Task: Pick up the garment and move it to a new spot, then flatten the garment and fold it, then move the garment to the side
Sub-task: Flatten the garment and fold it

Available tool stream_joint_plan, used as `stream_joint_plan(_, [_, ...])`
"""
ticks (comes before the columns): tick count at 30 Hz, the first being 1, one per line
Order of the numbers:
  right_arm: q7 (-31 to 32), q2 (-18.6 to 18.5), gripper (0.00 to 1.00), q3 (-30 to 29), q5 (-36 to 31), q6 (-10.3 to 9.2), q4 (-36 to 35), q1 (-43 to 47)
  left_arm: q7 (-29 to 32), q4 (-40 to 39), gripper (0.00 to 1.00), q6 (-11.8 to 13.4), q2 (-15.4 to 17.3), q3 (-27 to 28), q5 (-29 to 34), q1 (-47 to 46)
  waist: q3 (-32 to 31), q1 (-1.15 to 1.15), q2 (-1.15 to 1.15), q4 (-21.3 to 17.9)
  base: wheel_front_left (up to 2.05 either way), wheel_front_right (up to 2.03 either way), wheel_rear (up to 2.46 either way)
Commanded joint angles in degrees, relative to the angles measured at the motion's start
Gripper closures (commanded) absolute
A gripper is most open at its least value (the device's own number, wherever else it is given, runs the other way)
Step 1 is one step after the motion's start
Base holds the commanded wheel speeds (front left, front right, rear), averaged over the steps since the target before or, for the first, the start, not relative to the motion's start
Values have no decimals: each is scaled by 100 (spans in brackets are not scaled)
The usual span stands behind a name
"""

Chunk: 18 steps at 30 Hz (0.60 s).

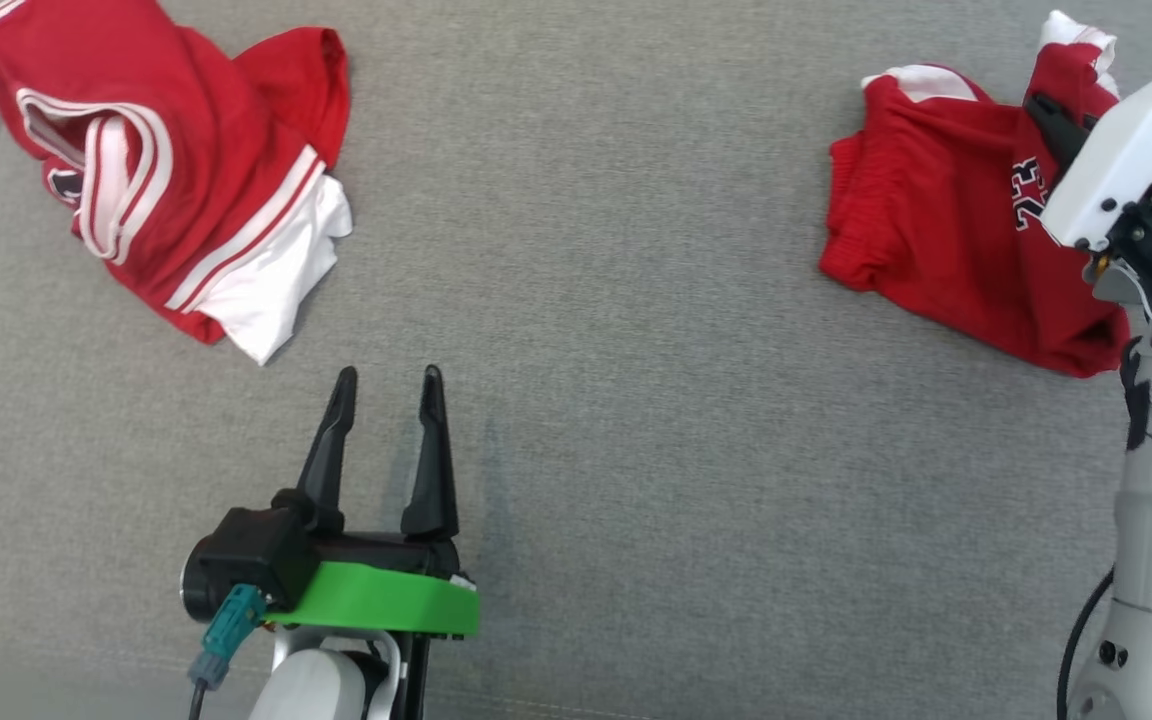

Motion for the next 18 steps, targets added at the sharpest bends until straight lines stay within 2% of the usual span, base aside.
stream_joint_plan(1, [-133,35,100,-61,-231,-1,114,-114,3,-14,0,-10,12,-56,-69,-124,81,0,0,227,0,0,0])
stream_joint_plan(7, [-622,155,100,-151,-1038,-1,778,-402,3,13,0,79,13,-215,-214,-209,118,0,0,604,0,0,0])
stream_joint_plan(8, [-708,160,96,-109,-1105,0,880,-419,3,20,0,95,12,-219,-242,-190,100,0,0,647,0,0,0])
stream_joint_plan(9, [-754,173,60,-54,-1103,0,970,-410,3,21,0,106,12,-208,-250,-163,86,0,0,665,0,0,0])
stream_joint_plan(10, [-814,177,0,51,-1077,0,1058,-394,3,29,0,116,12,-190,-250,-134,73,0,0,675,0,0,0])
stream_joint_plan(15, [-1159,171,0,497,-500,0,1243,-261,3,95,0,127,11,-109,-193,-9,-77,0,0,574,0,0,0])
stream_joint_plan(18, [-1521,175,0,897,-65,0,1036,-93,3,119,0,102,12,-29,-136,74,-227,0,0,404,0,0,0])
